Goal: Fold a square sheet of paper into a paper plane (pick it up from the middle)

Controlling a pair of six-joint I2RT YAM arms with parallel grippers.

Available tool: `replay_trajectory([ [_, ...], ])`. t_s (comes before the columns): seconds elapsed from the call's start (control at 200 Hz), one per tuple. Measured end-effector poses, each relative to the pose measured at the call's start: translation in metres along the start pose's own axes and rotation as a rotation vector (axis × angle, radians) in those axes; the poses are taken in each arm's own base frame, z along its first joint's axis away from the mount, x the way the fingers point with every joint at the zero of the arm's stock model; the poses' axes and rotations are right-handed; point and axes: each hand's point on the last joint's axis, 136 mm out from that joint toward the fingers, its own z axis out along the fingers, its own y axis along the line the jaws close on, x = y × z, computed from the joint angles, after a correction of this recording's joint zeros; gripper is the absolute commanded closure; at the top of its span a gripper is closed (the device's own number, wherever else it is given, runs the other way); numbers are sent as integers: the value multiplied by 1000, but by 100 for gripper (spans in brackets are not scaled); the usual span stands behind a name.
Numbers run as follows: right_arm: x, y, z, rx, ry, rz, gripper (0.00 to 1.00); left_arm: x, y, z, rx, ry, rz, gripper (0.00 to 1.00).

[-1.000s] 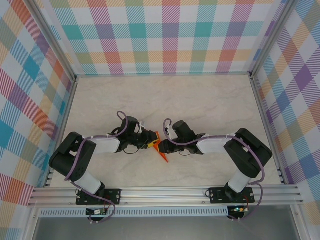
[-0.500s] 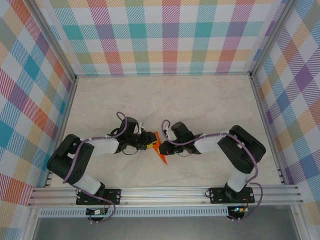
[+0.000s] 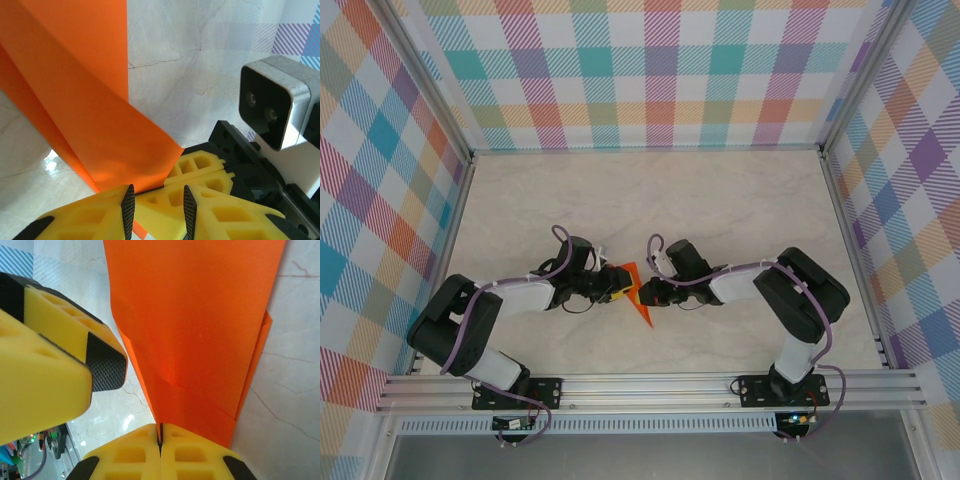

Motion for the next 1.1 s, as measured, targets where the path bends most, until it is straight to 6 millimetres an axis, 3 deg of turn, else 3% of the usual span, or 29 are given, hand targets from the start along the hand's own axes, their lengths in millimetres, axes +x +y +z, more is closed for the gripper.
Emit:
replay_trajectory([
  [0.82, -5, -9, 3, -40, 33, 96, 97, -3, 5, 20, 7, 51, -1, 74],
  [1.1, -6, -9, 3, -32, 40, 104, 89, -4, 12, 23, -17, 49, 7, 74],
])
